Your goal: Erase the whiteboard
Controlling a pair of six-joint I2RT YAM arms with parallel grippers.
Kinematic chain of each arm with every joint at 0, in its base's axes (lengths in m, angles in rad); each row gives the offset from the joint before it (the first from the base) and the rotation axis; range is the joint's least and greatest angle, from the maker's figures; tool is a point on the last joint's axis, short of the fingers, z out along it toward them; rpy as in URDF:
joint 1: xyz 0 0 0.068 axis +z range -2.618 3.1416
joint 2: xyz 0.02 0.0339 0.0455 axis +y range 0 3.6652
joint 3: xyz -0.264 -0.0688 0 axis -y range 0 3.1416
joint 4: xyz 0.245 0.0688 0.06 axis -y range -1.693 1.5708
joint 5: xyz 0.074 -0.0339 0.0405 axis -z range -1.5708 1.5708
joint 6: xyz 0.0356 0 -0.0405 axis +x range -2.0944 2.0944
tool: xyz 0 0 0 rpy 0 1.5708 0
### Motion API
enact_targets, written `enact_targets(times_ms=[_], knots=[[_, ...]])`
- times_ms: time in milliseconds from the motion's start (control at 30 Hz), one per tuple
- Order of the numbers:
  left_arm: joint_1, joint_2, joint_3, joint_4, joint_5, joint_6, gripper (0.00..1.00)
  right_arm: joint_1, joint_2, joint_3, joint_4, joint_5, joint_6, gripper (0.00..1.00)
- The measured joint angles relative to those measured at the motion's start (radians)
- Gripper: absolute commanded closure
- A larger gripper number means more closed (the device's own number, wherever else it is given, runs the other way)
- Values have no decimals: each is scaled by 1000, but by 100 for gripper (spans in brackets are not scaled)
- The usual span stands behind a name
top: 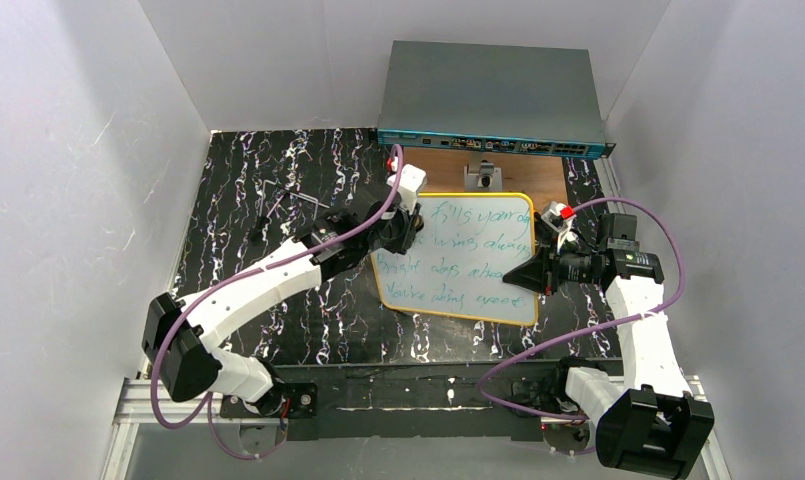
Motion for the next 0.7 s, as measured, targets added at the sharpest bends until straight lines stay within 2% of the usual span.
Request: enact_targets(times_ms=[133,267,533,700], knots=[[16,5,50,-42,-52,-2,100,0,0,0,0,-1,-2,99],[28,11,95,-50,-39,15,100,0,0,0,0,-2,-7,99],[-50,49,96,-14,-6,101,100,-1,0,0,-2,0,0,99],[-74,76,123,-32,-38,144,100,-1,0,0,-2,2,5,99]])
